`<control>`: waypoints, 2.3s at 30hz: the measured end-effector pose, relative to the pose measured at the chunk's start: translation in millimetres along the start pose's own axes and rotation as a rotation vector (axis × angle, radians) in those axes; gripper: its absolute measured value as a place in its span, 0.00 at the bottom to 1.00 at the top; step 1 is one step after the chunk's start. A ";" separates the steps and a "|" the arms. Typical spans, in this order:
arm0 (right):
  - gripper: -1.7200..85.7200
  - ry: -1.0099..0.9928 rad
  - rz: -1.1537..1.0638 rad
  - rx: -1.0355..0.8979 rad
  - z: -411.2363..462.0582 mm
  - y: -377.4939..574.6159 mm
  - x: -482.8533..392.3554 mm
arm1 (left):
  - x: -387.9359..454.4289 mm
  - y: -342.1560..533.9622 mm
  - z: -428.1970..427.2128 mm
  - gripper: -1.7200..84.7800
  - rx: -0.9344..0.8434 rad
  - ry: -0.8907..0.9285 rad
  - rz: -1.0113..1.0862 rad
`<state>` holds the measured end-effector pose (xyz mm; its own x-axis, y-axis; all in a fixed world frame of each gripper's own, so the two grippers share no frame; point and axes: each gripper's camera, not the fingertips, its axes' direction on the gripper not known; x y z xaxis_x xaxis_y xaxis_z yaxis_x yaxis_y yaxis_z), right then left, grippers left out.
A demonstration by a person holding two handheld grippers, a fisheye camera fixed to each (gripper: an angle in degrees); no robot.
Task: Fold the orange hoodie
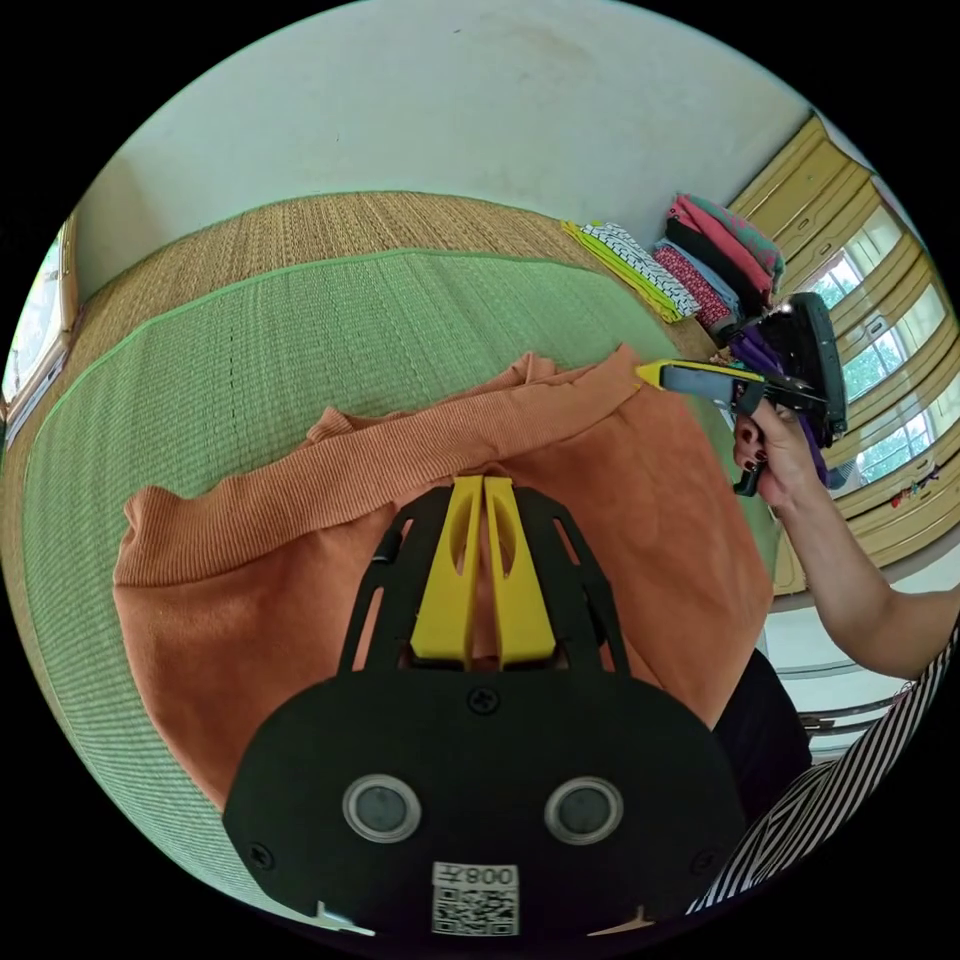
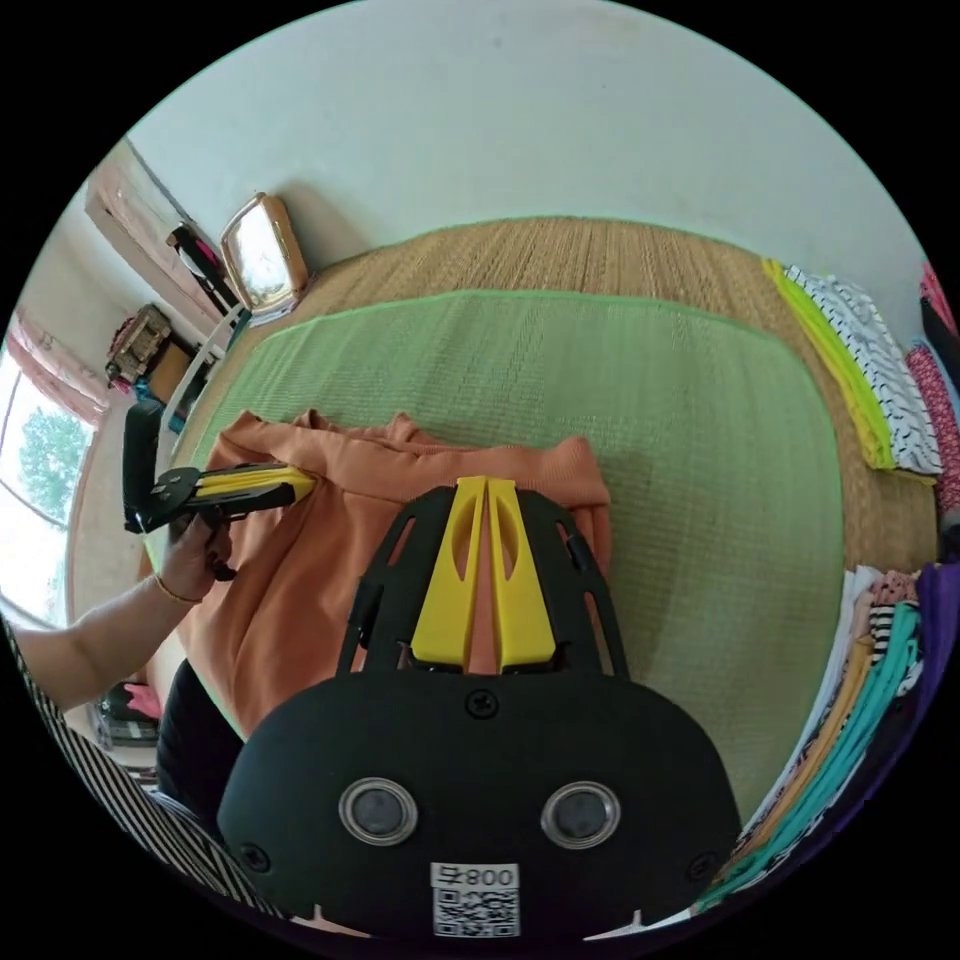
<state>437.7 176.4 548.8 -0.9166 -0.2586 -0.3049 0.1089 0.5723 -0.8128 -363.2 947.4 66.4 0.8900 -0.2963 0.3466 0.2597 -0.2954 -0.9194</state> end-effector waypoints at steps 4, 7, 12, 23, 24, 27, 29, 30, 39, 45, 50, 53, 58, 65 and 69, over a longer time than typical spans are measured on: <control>0.02 0.143 0.033 -0.052 16.5 -6.9 12.7 | -8.6 -0.4 -0.6 0.02 -0.002 0.012 -0.026; 0.02 0.095 0.076 -0.036 14.3 -8.7 19.0 | -13.1 -0.4 -8.5 0.02 0.004 0.025 -0.038; 0.02 -0.008 -0.069 0.026 -1.5 -9.3 -27.2 | -19.1 -0.5 -26.1 0.02 0.042 0.041 -0.042; 0.02 -0.008 -0.156 -0.145 64.7 -42.2 -49.4 | -42.2 4.5 -76.0 0.02 0.124 0.071 -0.092; 0.02 -0.010 -0.154 -0.148 66.3 -42.2 -48.7 | -45.2 7.8 -85.6 0.02 0.154 0.069 -0.107; 0.02 -0.018 -0.148 -0.127 63.6 -41.0 -46.4 | -70.2 24.8 -124.1 0.02 0.226 0.020 -0.185; 0.02 -0.021 -0.141 -0.105 60.0 -38.9 -45.3 | -102.3 36.4 -137.7 0.02 0.196 -0.072 -0.285; 0.02 -0.025 -0.139 -0.099 58.8 -38.5 -45.1 | -111.5 39.1 -139.3 0.02 0.185 -0.076 -0.312; 0.02 -0.054 -0.107 -0.141 80.4 -38.4 -30.8 | -154.9 52.7 -160.2 0.02 0.211 0.030 -0.413; 0.02 -0.028 -0.091 0.000 33.7 -10.5 -14.8 | -159.0 59.9 -204.2 0.02 0.281 -0.056 -0.402; 0.02 0.018 0.103 -0.026 47.1 10.9 52.0 | -184.3 62.3 -196.8 0.02 0.235 -0.005 -0.457; 0.02 -0.062 0.144 -0.024 56.0 18.3 65.6 | -180.2 62.6 -212.8 0.02 0.256 -0.001 -0.464; 0.02 -0.049 0.127 -0.031 63.2 19.9 64.5 | -179.2 56.3 -231.1 0.03 0.229 -0.032 -0.421; 0.02 -0.083 0.143 -0.023 76.4 30.1 71.7 | -198.2 77.5 -266.6 0.11 0.414 0.122 -0.473; 0.02 -0.080 0.150 -0.026 83.2 33.1 71.3 | -214.7 65.1 -248.3 0.12 0.236 0.148 -0.496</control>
<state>407.9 112.2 458.8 -0.8571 -0.2295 -0.4612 0.2313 0.6285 -0.7427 -630.4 766.2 -21.7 0.5826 -0.3027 0.7543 0.7252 -0.2253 -0.6506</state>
